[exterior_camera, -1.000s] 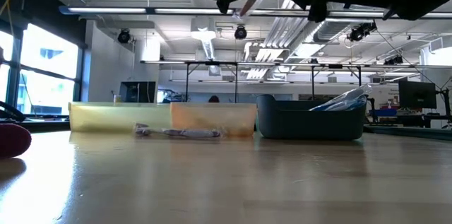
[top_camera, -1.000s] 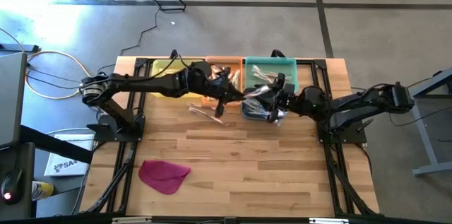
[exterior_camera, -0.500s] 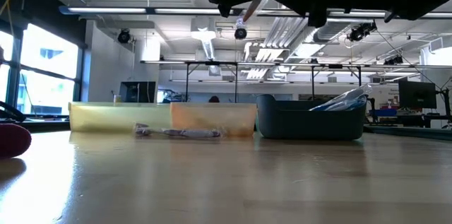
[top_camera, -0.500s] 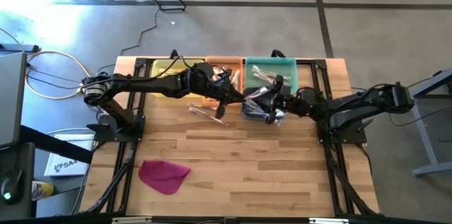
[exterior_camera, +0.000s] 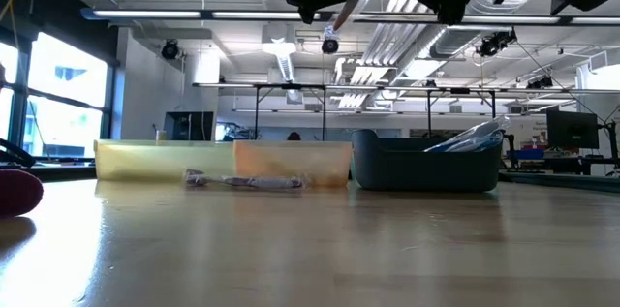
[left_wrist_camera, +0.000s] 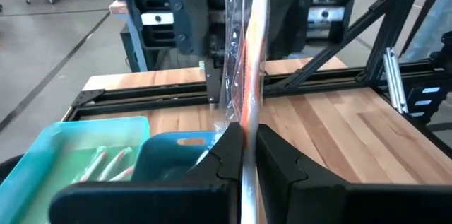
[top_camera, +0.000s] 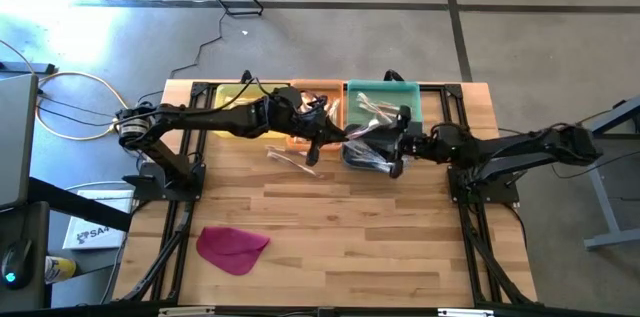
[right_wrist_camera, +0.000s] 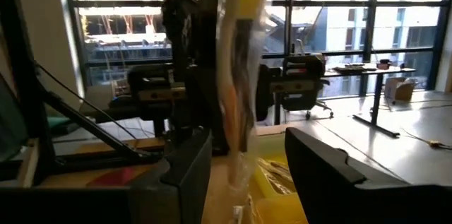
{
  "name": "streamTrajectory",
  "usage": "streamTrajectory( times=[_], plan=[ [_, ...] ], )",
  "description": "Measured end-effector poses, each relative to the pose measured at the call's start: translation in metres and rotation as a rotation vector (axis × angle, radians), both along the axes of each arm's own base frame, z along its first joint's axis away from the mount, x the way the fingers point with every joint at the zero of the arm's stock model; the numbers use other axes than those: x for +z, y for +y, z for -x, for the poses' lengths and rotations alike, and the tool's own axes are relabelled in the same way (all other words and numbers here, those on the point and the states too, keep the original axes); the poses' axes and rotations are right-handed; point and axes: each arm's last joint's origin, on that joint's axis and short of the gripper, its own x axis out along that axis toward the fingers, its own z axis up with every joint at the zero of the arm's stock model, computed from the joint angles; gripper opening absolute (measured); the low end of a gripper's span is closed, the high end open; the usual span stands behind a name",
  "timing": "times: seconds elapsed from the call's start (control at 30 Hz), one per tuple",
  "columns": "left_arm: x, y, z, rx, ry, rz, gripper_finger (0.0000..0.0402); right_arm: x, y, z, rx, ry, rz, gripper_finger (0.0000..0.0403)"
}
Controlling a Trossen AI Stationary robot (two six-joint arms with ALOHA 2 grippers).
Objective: Pick & Place Toothbrushes
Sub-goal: Put the orange toothbrush into the blue bin
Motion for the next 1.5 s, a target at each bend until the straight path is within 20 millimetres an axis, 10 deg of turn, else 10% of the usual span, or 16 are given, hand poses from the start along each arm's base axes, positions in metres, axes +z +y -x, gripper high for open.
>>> streamTrajectory(
  times=[1.23,1.5],
  plan=[
    [-0.009,0.001,-0.006,0.013,0.03,0.028,0.0015,-0.006,-0.001,-0.019,0.024,-0.12,-0.047,0.0174],
    [-0.009,0.001,-0.006,0.016,0.029,0.027,0.0015,-0.006,-0.001,-0.019,0.024,-0.12,-0.044,0.0122]
  ],
)
